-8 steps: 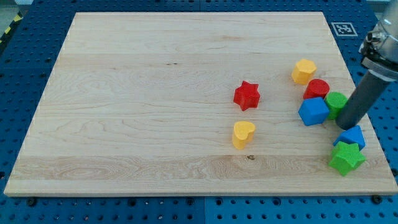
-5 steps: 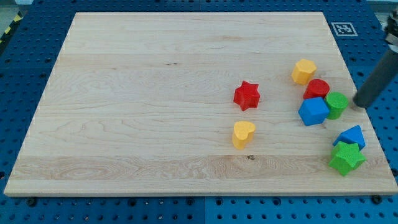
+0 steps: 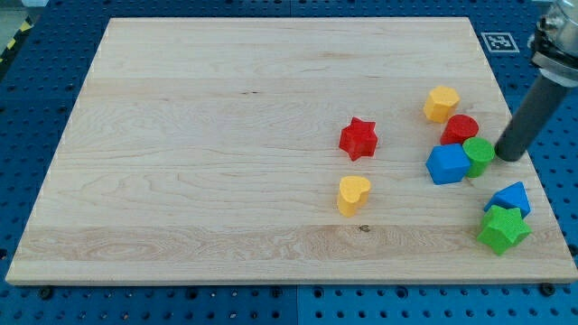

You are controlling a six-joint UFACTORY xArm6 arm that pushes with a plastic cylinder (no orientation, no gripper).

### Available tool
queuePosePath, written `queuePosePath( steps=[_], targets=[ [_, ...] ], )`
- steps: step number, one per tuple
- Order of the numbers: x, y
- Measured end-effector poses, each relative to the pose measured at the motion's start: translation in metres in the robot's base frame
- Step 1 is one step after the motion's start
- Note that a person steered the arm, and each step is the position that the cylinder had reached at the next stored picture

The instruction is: Separate the blue cube from the green circle

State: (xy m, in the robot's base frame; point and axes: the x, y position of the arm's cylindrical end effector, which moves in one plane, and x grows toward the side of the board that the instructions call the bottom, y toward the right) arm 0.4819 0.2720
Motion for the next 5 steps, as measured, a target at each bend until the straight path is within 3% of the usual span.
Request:
queuePosePath(
  steps=[2,5],
  targets=[
    [0.013,-0.013],
    [0.032,-0.084]
  ],
)
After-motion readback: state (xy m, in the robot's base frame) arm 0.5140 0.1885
